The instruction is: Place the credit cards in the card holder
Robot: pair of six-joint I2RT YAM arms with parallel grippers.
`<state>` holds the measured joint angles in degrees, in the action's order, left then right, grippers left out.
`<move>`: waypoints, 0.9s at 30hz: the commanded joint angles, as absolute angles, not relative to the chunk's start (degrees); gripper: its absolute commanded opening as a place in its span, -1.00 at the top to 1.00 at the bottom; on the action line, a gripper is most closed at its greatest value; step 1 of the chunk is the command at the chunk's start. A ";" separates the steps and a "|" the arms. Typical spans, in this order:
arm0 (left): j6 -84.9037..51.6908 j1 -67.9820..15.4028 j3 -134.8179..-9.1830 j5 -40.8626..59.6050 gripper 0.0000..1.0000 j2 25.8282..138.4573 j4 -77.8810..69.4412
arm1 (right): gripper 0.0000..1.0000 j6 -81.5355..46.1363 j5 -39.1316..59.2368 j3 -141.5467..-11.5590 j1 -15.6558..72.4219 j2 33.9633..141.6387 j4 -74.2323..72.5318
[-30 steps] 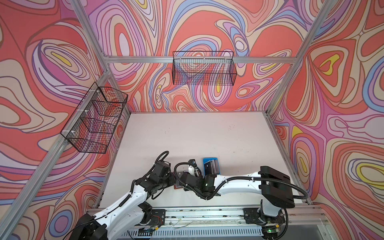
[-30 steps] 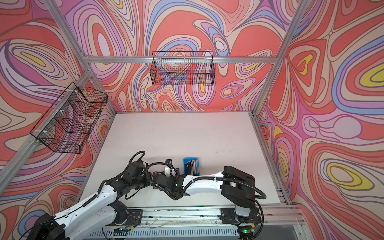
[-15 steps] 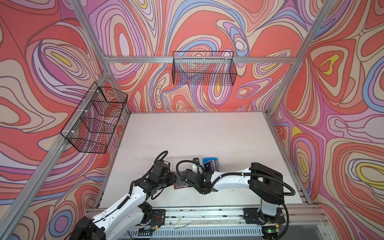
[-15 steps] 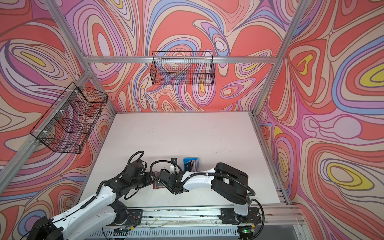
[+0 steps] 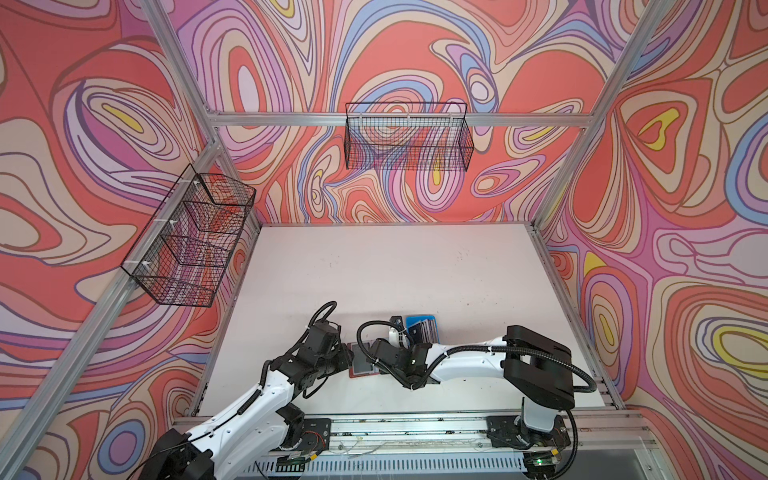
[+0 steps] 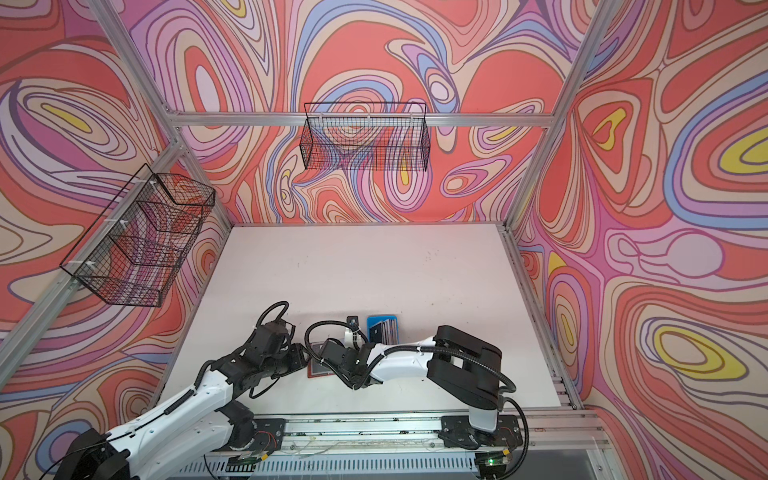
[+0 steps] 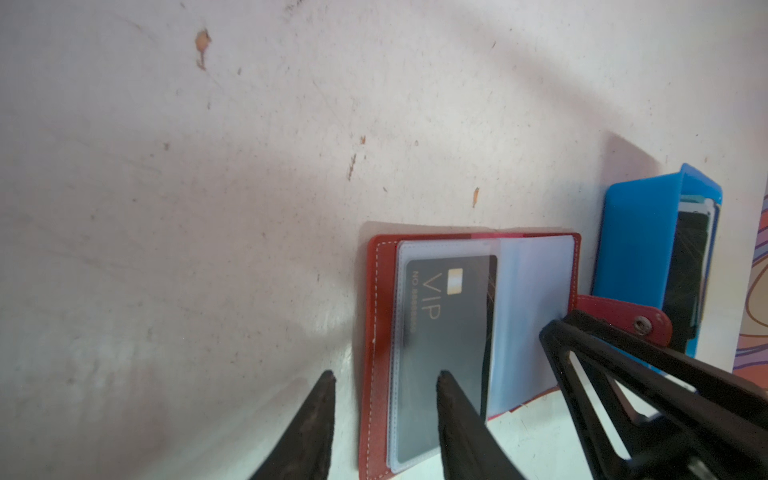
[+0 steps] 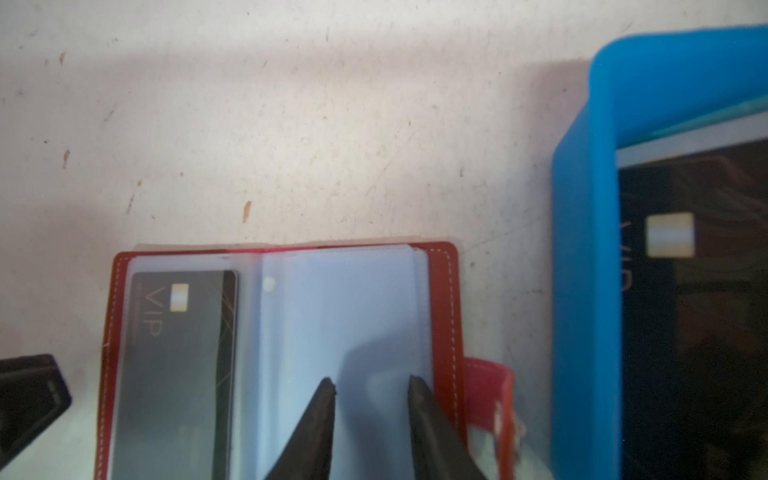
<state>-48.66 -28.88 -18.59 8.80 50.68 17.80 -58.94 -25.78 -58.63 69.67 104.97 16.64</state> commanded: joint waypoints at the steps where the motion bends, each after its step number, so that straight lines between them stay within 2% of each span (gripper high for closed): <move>1: -48.88 -28.65 -17.82 8.95 0.14 51.11 17.09 | 0.36 -59.94 -26.20 -57.13 69.21 103.96 17.88; 18: -49.13 -28.70 -17.62 9.58 0.15 52.64 15.67 | 0.42 -60.43 -26.81 -56.30 69.24 102.44 17.88; 27: -49.13 -28.69 -17.67 9.66 0.15 53.00 15.47 | 0.53 -59.15 -24.96 -56.65 69.18 103.38 15.64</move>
<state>-48.69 -28.88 -18.28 9.43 52.66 16.03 -59.20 -24.99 -56.95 69.41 103.28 16.23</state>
